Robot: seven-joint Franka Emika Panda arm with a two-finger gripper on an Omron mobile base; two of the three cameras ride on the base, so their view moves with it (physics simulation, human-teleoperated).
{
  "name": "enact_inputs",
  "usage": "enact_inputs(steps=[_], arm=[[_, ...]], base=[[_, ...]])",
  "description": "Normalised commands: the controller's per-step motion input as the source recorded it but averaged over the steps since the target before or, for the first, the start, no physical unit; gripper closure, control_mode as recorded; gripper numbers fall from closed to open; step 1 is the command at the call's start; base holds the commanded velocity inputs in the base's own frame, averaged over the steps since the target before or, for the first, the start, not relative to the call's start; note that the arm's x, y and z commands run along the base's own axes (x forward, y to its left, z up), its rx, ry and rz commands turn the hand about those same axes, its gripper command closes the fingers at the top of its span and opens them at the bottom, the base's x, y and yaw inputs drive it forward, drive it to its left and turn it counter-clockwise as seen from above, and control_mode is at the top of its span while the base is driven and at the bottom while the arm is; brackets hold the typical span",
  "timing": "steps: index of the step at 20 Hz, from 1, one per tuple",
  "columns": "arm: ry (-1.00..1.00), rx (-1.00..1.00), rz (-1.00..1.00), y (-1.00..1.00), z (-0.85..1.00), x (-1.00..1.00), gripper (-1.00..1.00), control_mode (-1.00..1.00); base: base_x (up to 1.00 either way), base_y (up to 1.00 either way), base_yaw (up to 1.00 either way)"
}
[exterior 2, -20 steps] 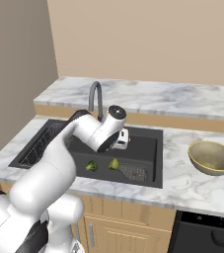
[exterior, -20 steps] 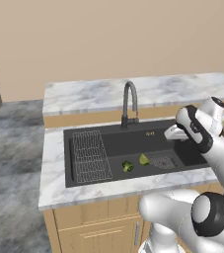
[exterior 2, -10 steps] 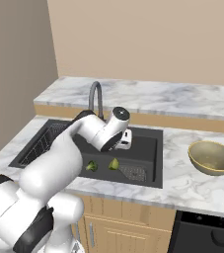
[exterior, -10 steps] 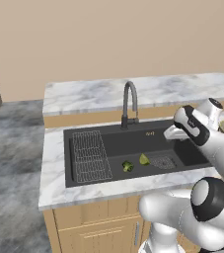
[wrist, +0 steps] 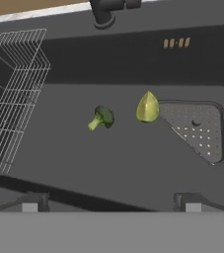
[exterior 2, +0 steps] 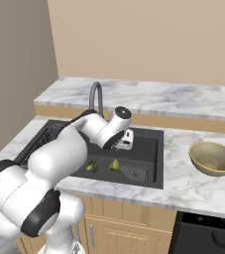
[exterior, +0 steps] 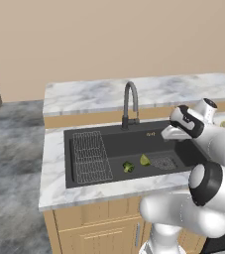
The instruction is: Remove the broccoli and lemon wedge from the sink. Then move the bowl and cup from the counter to the sink for washing.
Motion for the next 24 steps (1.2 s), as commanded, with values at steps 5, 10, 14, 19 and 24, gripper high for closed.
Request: enact_inputs(steps=[5, 10, 14, 19, 24], arm=[[0.02, 0.00, -0.03, -0.02, -0.15, 0.21, -1.00, -1.00], [0.00, 0.00, -0.01, -0.03, -0.15, 0.20, -1.00, -1.00], [0.00, 0.00, 0.00, 0.00, -0.17, 0.13, -1.00, -1.00], [0.00, 0.00, 0.00, 0.00, -0.16, 0.15, -1.00, -1.00], [0.00, -0.01, 0.00, 0.00, -0.17, 0.17, -1.00, -1.00]], base=[[0.00, 0.00, 0.00], [0.00, 0.00, 0.00], [0.00, 0.00, 0.00], [0.00, 0.00, 0.00], [0.00, 0.00, 0.00]])
